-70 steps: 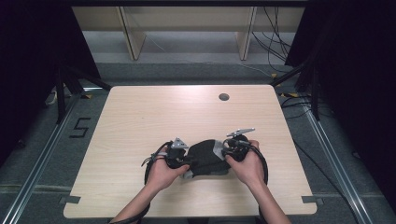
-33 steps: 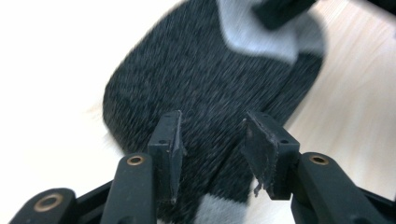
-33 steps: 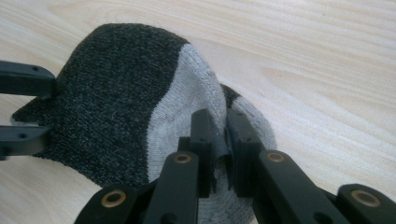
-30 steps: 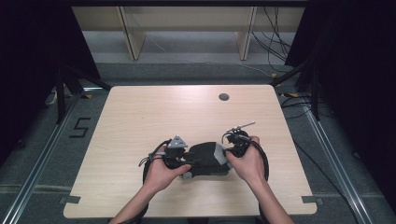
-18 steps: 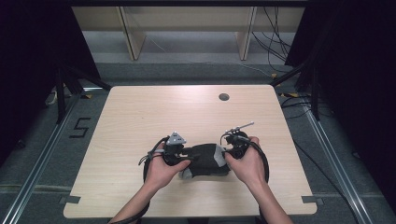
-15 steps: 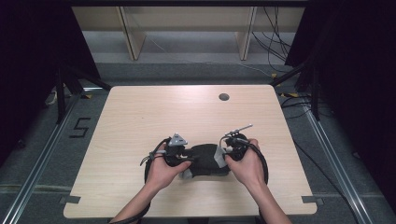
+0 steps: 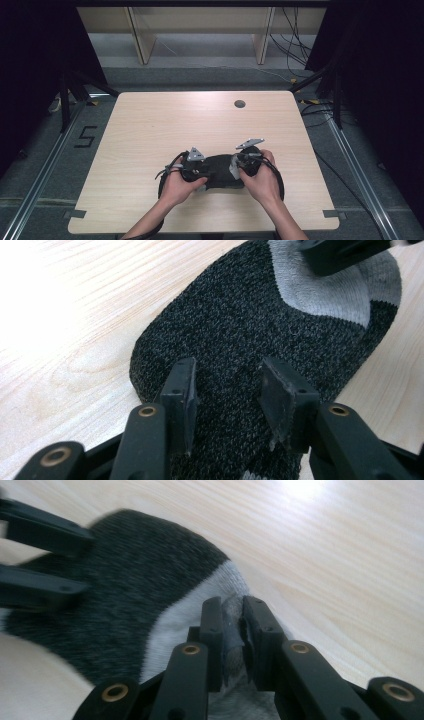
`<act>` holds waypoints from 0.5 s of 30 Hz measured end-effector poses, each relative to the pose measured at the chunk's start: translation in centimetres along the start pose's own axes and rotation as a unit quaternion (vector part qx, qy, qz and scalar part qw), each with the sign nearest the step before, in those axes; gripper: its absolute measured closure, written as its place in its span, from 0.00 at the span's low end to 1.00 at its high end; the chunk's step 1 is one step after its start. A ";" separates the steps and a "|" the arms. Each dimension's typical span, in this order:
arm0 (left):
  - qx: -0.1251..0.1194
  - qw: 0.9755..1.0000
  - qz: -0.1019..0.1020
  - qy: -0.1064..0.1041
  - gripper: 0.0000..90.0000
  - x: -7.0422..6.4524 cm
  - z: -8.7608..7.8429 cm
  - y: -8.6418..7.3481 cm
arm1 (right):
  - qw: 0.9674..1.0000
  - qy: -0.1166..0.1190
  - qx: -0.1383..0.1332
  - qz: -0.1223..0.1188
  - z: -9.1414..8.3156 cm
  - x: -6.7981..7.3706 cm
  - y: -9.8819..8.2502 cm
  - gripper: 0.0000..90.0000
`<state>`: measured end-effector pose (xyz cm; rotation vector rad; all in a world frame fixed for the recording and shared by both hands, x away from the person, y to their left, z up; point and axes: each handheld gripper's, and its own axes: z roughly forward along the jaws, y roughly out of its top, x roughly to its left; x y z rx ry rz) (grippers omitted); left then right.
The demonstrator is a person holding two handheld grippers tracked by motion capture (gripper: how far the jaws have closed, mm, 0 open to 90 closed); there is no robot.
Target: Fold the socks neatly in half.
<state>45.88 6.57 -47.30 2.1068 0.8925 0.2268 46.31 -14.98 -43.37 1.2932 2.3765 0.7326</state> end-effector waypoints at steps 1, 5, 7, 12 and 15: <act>-0.002 1.000 -0.001 0.001 0.64 0.0 0.0 0.0 | 1.000 0.002 0.000 0.011 0.2 -0.2 -0.1 0.89; -0.005 1.000 -0.008 -0.008 0.64 0.2 0.0 0.0 | 0.999 0.032 -0.001 0.039 0.5 -1.2 -0.4 0.86; -0.010 1.000 -0.008 -0.010 0.61 0.2 -0.3 0.1 | 0.998 0.042 -0.011 0.040 0.3 -1.4 -0.3 0.80; -0.038 0.999 -0.001 -0.011 0.48 0.6 -2.3 0.4 | 0.995 0.061 -0.064 0.043 -1.7 -1.6 -0.4 0.68; -0.063 0.998 0.003 -0.001 0.43 1.4 -4.5 0.1 | 0.993 0.065 -0.079 0.065 -3.0 -2.1 -0.9 0.62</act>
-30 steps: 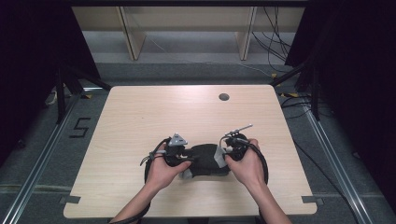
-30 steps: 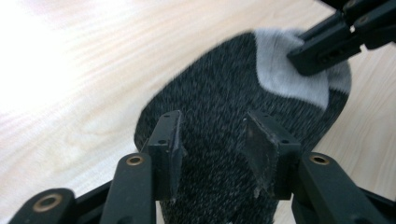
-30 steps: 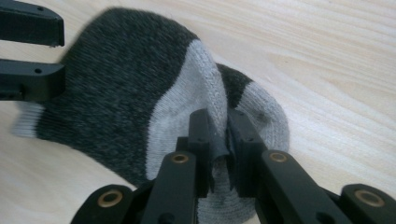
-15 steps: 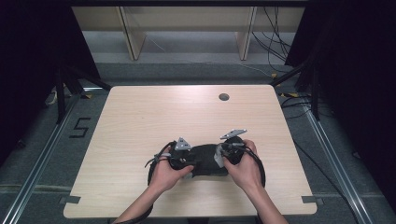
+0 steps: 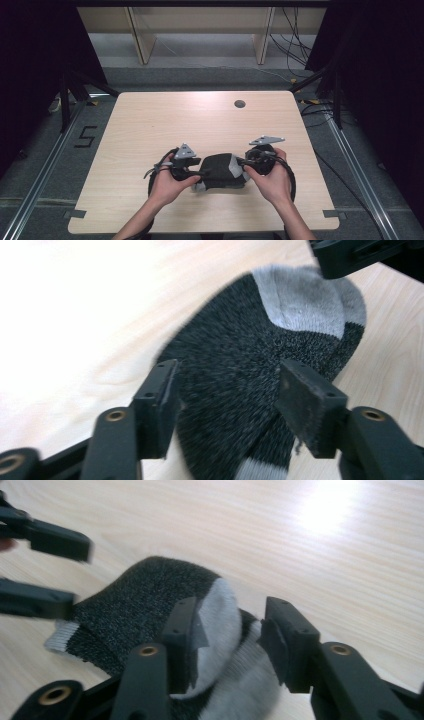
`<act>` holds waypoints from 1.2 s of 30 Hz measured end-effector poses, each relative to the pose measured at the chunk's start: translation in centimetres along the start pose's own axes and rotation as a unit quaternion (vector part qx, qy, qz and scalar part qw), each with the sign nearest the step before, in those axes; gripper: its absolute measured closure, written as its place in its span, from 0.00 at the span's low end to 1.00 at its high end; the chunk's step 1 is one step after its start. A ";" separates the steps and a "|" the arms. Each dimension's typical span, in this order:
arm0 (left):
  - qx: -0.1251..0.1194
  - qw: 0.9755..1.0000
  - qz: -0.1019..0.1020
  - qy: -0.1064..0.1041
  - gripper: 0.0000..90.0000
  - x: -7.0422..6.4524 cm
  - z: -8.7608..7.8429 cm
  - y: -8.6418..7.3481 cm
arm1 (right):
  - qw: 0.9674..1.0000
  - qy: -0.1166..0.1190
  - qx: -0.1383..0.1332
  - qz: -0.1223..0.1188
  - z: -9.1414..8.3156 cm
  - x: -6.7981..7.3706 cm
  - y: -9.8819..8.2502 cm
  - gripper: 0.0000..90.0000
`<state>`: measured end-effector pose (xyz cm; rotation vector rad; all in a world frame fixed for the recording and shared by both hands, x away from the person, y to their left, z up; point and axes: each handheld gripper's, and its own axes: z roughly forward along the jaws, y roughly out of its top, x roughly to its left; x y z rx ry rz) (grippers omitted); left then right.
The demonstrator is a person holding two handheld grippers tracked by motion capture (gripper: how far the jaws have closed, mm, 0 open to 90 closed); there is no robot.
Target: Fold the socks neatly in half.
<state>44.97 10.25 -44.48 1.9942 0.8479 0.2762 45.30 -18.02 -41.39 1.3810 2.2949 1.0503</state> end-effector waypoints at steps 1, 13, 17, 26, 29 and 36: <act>-0.004 1.000 0.001 0.005 0.42 0.3 -0.7 -0.1 | 1.000 0.005 -0.017 -0.018 -0.4 -0.8 -0.3 0.60; -0.021 0.991 -0.044 0.121 0.35 7.1 -8.8 -9.1 | 0.997 -0.027 -0.003 0.071 -3.2 -8.5 -8.4 0.52; -0.041 0.985 -0.075 0.153 0.35 8.0 -10.3 -11.9 | 0.995 -0.035 -0.011 0.092 -3.6 -9.5 -10.6 0.52; -0.077 0.977 -0.100 0.175 0.36 8.5 -11.0 -13.7 | 0.992 -0.060 -0.078 0.079 -3.1 -9.2 -12.8 0.51; -0.085 0.975 -0.099 0.177 0.36 8.5 -10.9 -13.9 | 0.992 -0.063 -0.082 0.075 -2.9 -9.1 -12.8 0.51; -0.092 0.973 -0.090 0.190 0.36 8.3 -10.8 -14.2 | 0.989 -0.083 -0.103 0.068 -2.5 -9.2 -13.6 0.50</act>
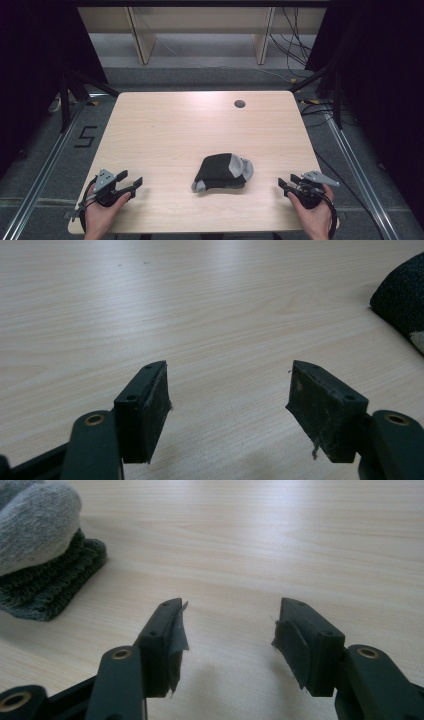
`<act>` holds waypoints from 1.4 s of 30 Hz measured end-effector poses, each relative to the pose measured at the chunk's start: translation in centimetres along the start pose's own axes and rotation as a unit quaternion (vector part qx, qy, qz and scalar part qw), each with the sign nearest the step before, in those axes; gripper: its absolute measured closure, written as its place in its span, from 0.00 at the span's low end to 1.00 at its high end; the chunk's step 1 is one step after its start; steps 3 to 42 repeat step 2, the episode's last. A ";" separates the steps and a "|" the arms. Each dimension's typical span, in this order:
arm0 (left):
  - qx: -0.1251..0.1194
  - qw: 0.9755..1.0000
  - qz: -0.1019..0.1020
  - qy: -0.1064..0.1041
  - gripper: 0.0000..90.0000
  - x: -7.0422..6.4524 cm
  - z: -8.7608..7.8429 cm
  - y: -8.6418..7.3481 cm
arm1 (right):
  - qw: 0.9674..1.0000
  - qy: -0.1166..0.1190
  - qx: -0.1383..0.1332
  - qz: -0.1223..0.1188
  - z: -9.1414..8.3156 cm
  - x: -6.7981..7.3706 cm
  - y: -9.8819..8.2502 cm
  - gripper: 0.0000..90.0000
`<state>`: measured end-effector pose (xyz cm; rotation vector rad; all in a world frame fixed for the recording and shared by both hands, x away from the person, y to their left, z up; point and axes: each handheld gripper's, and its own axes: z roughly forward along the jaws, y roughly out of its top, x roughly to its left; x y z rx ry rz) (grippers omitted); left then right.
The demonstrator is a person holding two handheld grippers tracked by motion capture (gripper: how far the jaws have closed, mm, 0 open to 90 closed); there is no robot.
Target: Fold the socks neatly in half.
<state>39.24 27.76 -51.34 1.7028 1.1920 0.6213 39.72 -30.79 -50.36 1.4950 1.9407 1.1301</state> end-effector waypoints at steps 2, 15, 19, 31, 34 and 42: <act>-0.002 1.000 0.005 0.003 0.36 -0.2 0.0 0.0 | 1.000 -0.002 0.001 0.008 -0.2 -0.2 -0.3 0.49; -0.002 1.000 0.005 0.003 0.36 -0.2 0.0 0.0 | 1.000 -0.002 0.001 0.008 -0.2 -0.2 -0.3 0.49; -0.002 1.000 0.005 0.003 0.36 -0.2 0.0 0.0 | 1.000 -0.002 0.001 0.008 -0.2 -0.2 -0.3 0.49; -0.002 1.000 0.005 0.003 0.36 -0.2 0.0 0.0 | 1.000 -0.002 0.001 0.008 -0.2 -0.2 -0.3 0.49; -0.002 1.000 0.005 0.003 0.36 -0.2 0.0 0.0 | 1.000 -0.002 0.001 0.008 -0.2 -0.2 -0.3 0.49; -0.002 1.000 0.005 0.003 0.36 -0.2 0.0 0.0 | 1.000 -0.002 0.001 0.008 -0.2 -0.2 -0.3 0.49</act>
